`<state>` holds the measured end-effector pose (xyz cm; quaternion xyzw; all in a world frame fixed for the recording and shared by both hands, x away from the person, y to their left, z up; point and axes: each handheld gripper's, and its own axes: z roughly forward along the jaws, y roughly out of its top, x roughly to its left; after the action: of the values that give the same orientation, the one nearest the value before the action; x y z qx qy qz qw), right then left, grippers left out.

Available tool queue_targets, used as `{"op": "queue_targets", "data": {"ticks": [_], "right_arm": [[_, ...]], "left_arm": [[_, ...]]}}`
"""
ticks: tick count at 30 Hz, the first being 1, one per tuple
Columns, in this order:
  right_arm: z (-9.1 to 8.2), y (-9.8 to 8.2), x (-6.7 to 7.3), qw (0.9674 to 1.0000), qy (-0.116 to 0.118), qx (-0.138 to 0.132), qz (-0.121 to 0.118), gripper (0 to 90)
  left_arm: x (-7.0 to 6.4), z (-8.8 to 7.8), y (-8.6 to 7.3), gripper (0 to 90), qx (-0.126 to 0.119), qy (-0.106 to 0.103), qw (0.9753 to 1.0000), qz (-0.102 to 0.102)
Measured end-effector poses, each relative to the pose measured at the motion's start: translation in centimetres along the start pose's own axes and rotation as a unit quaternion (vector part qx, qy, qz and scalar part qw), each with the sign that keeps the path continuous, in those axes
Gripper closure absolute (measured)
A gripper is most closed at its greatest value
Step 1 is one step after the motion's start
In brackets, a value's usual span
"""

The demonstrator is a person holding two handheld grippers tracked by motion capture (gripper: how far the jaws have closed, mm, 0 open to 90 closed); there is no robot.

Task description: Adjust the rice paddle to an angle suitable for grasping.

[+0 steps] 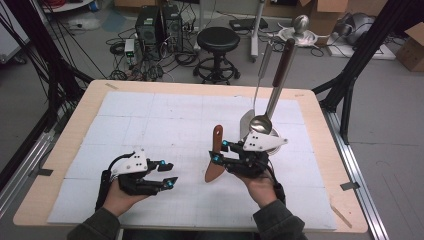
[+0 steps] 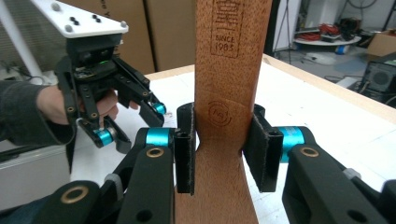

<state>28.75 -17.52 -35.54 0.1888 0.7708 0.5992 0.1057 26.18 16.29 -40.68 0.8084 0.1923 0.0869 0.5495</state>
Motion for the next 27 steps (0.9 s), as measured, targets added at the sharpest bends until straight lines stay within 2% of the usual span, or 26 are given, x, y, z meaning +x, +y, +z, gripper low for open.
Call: {"op": "queue_targets", "data": {"ticks": [7,17,27], "right_arm": [[-1.4,0.0,-0.8,0.9998,0.019,-0.002,0.005,66.8],[-2.7,0.1,-1.4,0.9997,0.023,-0.004,0.009,66.9],[-4.2,0.6,-2.1,0.9998,0.019,-0.004,0.009,66.9]], "left_arm": [[0.2,-0.3,0.0,48.0,-0.001,-0.008,1.0000,-0.001],[0.6,-0.9,-0.1,43.3,0.000,-0.008,1.0000,-0.002],[1.3,-1.6,-0.3,40.1,-0.003,0.002,1.0000,-0.005]]}}
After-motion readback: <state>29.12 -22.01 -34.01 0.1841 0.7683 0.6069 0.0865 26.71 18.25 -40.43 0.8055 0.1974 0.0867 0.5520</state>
